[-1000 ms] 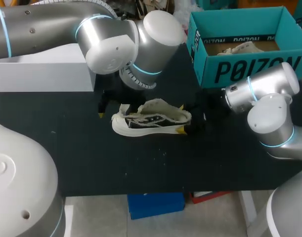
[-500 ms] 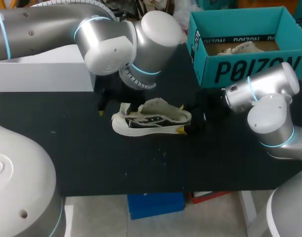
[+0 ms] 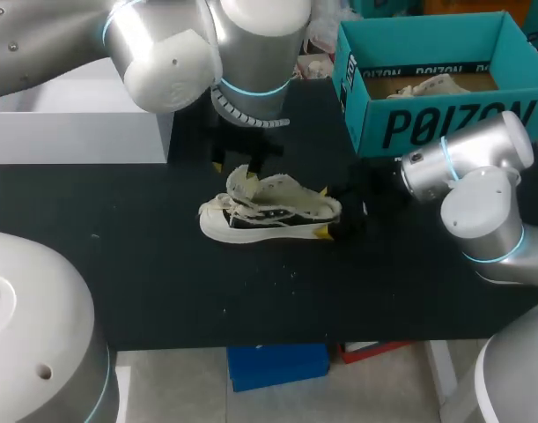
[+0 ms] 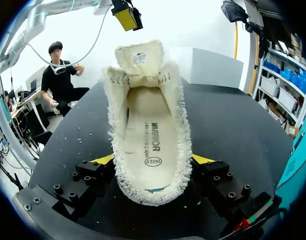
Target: Take the shoe out of the shoebox, open the shoe tongue, remove and reinsert the insole, then place the shoe into the shoebox
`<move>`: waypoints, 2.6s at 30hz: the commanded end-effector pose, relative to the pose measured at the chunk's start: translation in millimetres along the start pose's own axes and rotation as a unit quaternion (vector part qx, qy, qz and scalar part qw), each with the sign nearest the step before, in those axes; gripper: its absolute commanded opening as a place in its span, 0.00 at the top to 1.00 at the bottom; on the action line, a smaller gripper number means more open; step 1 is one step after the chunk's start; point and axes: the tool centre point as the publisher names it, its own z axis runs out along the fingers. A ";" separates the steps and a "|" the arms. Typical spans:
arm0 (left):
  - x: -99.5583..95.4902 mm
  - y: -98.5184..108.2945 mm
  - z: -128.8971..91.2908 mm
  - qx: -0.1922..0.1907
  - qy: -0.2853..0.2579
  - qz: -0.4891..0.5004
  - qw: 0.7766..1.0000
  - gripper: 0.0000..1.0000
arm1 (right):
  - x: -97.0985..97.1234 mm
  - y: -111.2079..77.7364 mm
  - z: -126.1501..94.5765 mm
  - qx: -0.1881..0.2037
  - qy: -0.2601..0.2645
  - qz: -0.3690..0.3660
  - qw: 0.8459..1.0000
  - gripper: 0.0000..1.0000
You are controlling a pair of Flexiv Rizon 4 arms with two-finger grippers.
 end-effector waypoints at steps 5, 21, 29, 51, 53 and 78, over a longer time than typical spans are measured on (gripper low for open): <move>41.6 -37.9 16.8 -0.079 0.220 0.410 0.881 1.00 | -2.0 -2.1 1.3 0.001 -0.001 0.001 1.000 1.00; 52.4 -36.7 16.3 -0.097 0.252 0.619 0.737 1.00 | -2.0 -2.1 1.3 0.001 -0.001 0.001 1.000 1.00; 51.2 -25.5 15.7 -0.129 0.332 0.729 0.584 1.00 | -2.0 -2.1 1.3 0.001 -0.001 0.001 1.000 1.00; 55.3 -37.8 55.5 -0.050 0.348 0.740 0.574 1.00 | -2.0 -2.1 1.3 0.001 -0.001 0.001 1.000 1.00; 59.3 -36.1 57.3 -0.042 0.352 0.737 0.575 1.00 | -2.0 -2.1 1.3 0.001 -0.001 0.001 1.000 1.00; 76.5 -14.2 67.2 -0.054 0.361 0.687 0.628 1.00 | -2.0 -2.1 1.3 0.001 -0.001 0.001 1.000 1.00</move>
